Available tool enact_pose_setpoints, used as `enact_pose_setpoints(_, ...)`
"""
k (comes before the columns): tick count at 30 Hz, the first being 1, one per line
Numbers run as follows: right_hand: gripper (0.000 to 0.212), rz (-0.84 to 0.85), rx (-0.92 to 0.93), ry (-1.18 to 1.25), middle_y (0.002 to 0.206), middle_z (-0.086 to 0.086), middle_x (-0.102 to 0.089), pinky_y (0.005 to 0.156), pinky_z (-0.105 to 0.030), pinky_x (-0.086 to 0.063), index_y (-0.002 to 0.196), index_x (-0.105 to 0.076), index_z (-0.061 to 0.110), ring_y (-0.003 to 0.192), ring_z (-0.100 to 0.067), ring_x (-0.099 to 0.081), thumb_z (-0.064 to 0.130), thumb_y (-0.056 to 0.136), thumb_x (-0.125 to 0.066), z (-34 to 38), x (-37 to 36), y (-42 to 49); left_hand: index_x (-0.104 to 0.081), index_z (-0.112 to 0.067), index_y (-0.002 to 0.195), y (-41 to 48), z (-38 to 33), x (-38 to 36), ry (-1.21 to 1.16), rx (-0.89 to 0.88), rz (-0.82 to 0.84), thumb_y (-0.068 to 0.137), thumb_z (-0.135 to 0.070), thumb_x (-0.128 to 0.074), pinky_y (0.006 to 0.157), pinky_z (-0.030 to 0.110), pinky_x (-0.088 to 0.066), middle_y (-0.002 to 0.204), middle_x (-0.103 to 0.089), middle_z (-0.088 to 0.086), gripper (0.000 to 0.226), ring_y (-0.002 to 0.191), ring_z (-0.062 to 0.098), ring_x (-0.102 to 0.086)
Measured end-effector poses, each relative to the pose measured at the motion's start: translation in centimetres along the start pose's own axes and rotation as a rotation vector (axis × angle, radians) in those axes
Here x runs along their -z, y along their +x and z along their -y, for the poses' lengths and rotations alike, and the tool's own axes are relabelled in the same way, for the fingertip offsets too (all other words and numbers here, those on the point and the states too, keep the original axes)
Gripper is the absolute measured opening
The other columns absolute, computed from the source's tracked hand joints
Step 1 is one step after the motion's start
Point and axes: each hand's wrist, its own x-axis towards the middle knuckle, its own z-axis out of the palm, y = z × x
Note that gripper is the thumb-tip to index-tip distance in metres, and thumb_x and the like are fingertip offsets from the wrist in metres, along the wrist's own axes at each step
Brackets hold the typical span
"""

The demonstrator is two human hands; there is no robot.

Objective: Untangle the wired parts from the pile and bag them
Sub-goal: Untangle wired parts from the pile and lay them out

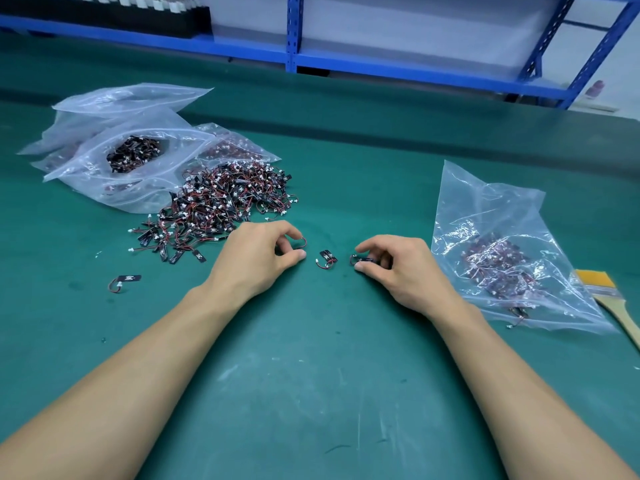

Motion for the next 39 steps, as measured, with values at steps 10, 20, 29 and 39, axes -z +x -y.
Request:
enact_pose_setpoints(10,0.011,0.008,-0.037,-0.09,0.08,0.013,-0.057,0.07,-0.026,-0.042,0.092,-0.073,0.027,0.067,0.003,-0.05,0.02,0.082,-0.074,-0.6,0.9,-0.3,-0.07,-0.029,0.11,0.4,1.4,2.0,0.224,0.116,-0.155,0.088,-0.031,-0.066,0.09,0.04,-0.046,0.095,-0.067,-0.013,0.022,0.1,0.022,-0.056)
enact_pose_setpoints(20,0.021,-0.074,-0.161,-0.122,0.06,0.012,-0.06,0.064,-0.032,-0.05,0.073,-0.066,0.027,0.063,-0.01,-0.057,0.042,0.085,-0.074,0.2,-0.5,0.4,-0.068,-0.03,0.123,0.8,1.3,1.2,0.464,0.129,-0.059,0.096,-0.033,-0.055,0.094,0.042,-0.034,0.117,-0.061,-0.004,0.03,0.115,0.025,-0.044)
enact_pose_setpoints(29,0.011,-0.065,-0.141,-0.073,0.069,0.013,-0.062,0.071,-0.034,-0.052,0.082,-0.07,0.031,0.066,-0.002,-0.053,0.02,0.081,-0.069,0.3,0.1,0.0,-0.071,-0.026,0.115,0.6,0.7,1.7,0.275,-0.006,0.01,0.092,-0.019,-0.06,0.093,0.042,-0.043,0.096,-0.07,-0.009,0.026,0.104,0.026,-0.054)
enact_pose_setpoints(39,0.006,-0.074,-0.104,-0.072,0.074,0.013,-0.061,0.074,-0.037,-0.052,0.084,-0.073,0.028,0.069,-0.005,-0.053,0.024,0.081,-0.075,0.3,0.3,0.0,-0.072,-0.026,0.111,-0.1,0.5,2.3,0.047,-0.035,0.068,0.085,-0.007,-0.069,0.086,0.031,-0.052,0.09,-0.071,-0.021,0.033,0.077,0.004,-0.065)
